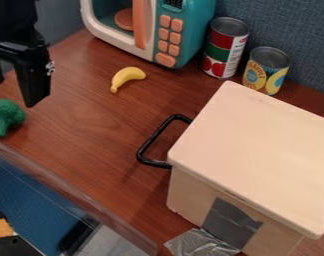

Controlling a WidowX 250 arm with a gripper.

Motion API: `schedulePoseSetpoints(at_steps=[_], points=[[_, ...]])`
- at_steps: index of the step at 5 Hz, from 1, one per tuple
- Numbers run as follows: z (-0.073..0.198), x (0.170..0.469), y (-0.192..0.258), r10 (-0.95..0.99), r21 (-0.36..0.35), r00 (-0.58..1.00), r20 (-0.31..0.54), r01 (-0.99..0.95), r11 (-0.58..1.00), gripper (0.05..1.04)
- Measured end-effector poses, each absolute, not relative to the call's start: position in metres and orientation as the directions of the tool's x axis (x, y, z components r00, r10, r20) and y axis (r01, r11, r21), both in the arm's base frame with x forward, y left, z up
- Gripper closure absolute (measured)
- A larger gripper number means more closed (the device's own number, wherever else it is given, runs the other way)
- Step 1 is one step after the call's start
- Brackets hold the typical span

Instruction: Open the drawer

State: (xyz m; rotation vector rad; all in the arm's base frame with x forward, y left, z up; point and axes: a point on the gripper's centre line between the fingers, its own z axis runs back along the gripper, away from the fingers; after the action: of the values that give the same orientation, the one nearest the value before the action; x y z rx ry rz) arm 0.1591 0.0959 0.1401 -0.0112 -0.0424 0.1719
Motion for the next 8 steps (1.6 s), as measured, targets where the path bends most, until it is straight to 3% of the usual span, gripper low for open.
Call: schedulePoseSetpoints(at_steps=[1,3,4,6,8], points=[[0.137,0.161,0.096,0.177,-0.018,0.984,0.03,-0.177,0.984,0.083],[0.105,0.239,0.066,0.15,-0.112,0.986,0.067,-0.142,0.984,0.083],[0.094,0.263,0.056,0.105,-0.12,0.988,0.111,-0.091,0.989,0.083],[0.079,0.279,0.027,-0.028,-0.101,0.984,0.177,0.047,0.994,0.083],[0.062,0.28,0.012,-0.055,-0.112,0.985,0.165,0.074,0.991,0.083]])
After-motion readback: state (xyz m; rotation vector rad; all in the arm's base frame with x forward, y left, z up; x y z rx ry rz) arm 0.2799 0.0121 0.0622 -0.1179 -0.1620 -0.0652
